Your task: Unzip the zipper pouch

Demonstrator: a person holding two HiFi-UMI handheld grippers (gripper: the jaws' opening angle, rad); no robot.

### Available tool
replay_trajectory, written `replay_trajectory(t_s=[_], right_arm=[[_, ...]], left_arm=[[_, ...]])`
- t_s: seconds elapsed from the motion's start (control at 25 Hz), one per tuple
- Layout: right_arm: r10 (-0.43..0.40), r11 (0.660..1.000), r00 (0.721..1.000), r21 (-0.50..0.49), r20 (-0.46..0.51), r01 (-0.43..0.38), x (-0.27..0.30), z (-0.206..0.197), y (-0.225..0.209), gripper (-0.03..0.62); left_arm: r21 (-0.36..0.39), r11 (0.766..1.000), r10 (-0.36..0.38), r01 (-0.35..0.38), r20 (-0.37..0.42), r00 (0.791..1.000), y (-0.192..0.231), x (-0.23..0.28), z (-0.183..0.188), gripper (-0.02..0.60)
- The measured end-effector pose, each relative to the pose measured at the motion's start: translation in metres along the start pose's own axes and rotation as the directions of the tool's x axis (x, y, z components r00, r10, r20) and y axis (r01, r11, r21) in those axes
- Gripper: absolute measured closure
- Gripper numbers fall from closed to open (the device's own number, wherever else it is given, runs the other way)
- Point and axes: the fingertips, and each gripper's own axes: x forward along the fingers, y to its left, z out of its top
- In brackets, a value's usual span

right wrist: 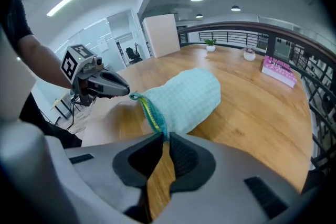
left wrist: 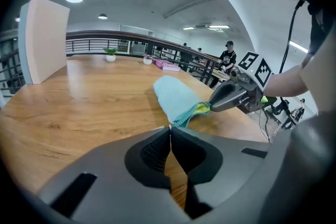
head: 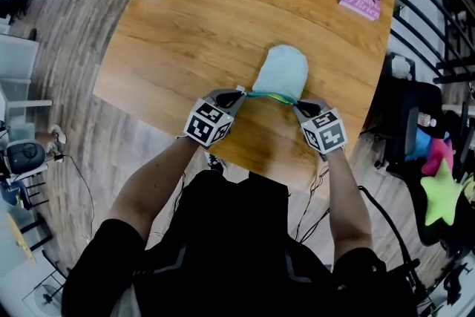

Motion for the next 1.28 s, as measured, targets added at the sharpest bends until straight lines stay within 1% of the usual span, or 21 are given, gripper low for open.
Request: replay_trajectory(t_s=[0.08, 0.2, 0.28, 0.48, 0.68, 0.8, 0.96, 1.12, 1.2, 1.28], right_arm=[[0.005, 1.0, 1.0, 0.017, -0.016, -0.005, 0.003, -0.014, -0.001, 0.543], [-0.002, 1.0, 1.0, 0.013, -0.029, 0.003, 0.008, -0.023, 0.001, 0.542], [-0.011, 1.0, 0.999, -0.001, -0.032, 0.011, 0.011, -0.025, 0.003, 0.54], [-0.043, 0.999, 0.998, -0.024, -0.034, 0.043, 0.013, -0.024, 0.003, 0.535], [-0.074, 0.996, 0.996, -0.048, -0.054, 0.071, 0.006, -0.028, 0.008, 0.512], [-0.098, 0.994, 0.994, -0.054, -0.051, 0.095, -0.008, -0.026, 0.012, 0.501], [-0.145, 0.989, 0.989, -0.039, 0.012, 0.145, -0.044, -0.006, 0.023, 0.499], [-0.178, 0.984, 0.977, 0.003, 0.116, 0.179, -0.085, 0.025, 0.036, 0.499], [-0.191, 0.982, 0.966, 0.024, 0.175, 0.19, -0.107, 0.044, 0.045, 0.499], [-0.207, 0.978, 0.949, 0.053, 0.239, 0.2, -0.13, 0.062, 0.052, 0.492]], left_arm=[[0.011, 1.0, 0.004, -0.004, -0.028, 1.0, -0.003, 0.007, -0.011, 0.551], [-0.005, 1.0, 0.026, -0.026, -0.044, 0.999, -0.003, 0.013, -0.02, 0.551], [-0.01, 0.999, 0.041, -0.041, -0.044, 0.998, -0.004, 0.016, -0.023, 0.549], [-0.001, 0.999, 0.039, -0.039, -0.036, 0.999, -0.006, 0.016, -0.023, 0.548], [0.01, 0.999, 0.051, -0.05, -0.021, 0.999, -0.01, 0.001, -0.018, 0.548], [0.002, 0.999, 0.049, -0.049, 0.029, 0.998, -0.009, -0.018, -0.005, 0.548], [-0.004, 0.999, 0.051, -0.051, 0.131, 0.99, -0.006, -0.055, 0.019, 0.548], [-0.059, 0.997, 0.059, -0.045, 0.258, 0.964, -0.003, -0.099, 0.051, 0.548], [-0.049, 0.997, 0.073, -0.061, 0.301, 0.951, -0.002, -0.12, 0.065, 0.548], [-0.025, 0.997, 0.075, -0.07, 0.338, 0.938, -0.002, -0.137, 0.08, 0.548]])
